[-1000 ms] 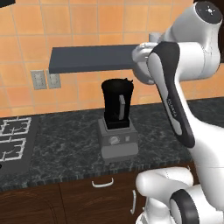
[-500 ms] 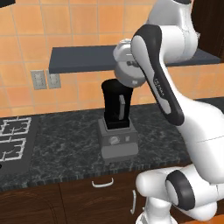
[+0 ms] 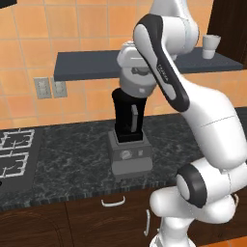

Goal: Close the lid blender by securely placing the lid on top.

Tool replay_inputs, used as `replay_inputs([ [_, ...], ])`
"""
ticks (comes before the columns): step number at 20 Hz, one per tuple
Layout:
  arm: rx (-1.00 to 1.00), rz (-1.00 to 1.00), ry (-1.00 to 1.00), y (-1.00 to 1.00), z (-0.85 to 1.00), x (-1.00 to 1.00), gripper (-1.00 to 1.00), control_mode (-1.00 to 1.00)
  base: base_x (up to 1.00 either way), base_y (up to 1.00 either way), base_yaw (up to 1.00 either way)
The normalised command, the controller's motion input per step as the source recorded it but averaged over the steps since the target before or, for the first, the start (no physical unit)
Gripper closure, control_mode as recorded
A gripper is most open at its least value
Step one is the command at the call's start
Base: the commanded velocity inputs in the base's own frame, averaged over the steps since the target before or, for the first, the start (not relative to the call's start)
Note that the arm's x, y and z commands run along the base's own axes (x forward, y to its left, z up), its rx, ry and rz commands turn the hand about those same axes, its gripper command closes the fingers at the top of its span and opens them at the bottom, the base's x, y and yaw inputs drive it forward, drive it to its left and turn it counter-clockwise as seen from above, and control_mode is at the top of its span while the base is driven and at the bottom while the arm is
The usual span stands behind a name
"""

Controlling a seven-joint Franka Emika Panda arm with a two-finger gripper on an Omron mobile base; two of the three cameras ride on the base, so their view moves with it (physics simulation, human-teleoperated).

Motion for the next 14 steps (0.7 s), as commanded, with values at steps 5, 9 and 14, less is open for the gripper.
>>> replay_inputs([
  [5, 0.0, 0.05, 0.16, 0.01, 0.0, 0.51, 1.0, -1.0, 0.0, 0.0, 0.0],
  [9, 0.0, 0.03, 0.18, 0.13, 0.0, 0.44, 1.0, -1.0, 0.0, 0.0, 0.0],
  [14, -0.03, 0.02, 0.1, 0.16, 0.0, 0.26, 1.0, -1.0, 0.0, 0.0, 0.0],
])
